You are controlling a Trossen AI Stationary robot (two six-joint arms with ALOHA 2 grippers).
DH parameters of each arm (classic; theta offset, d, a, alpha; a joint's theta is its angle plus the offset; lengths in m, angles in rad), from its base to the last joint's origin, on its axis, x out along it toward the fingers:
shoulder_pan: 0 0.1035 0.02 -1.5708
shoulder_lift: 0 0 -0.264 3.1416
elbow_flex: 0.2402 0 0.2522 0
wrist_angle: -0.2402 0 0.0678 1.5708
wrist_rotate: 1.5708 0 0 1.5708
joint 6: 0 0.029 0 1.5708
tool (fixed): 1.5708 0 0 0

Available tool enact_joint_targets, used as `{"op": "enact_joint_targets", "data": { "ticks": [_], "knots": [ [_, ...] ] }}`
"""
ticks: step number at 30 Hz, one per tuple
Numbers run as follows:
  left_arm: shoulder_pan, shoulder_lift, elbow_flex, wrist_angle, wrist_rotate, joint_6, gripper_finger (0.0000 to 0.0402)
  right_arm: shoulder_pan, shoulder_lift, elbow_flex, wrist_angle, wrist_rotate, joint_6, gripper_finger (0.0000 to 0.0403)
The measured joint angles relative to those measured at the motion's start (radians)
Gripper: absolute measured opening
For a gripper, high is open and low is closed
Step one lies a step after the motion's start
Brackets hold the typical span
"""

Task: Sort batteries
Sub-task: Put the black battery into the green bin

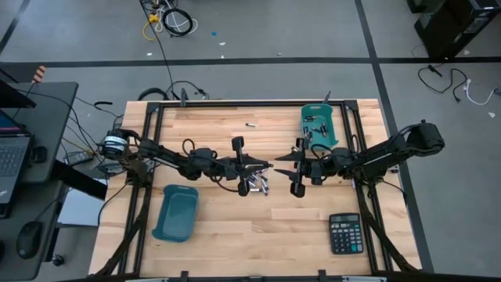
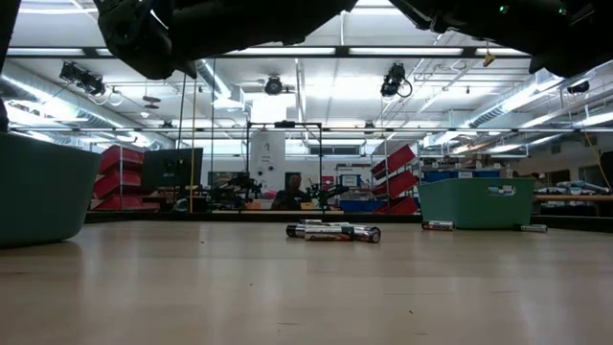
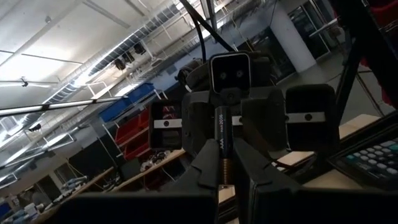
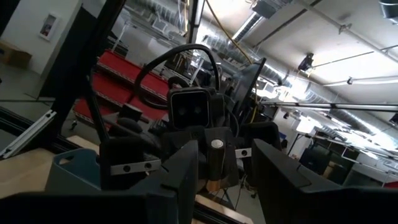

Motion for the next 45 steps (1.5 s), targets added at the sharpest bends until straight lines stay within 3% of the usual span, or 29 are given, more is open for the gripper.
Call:
{"op": "enact_joint_targets", "data": {
  "ticks": [27,45],
  "knots": [
    [0.017,0.001,0.001,-0.021,-0.015,-0.049,0.0012,-0.021,0.0,0.001,0.0,-0.001,0.042,0.0135],
    [0.017,0.001,0.075,-0.05,0.008,-0.049,0.0012,-0.034,0.0,0.037,-0.017,-0.036,0.058,0.0135]
  ]
}}
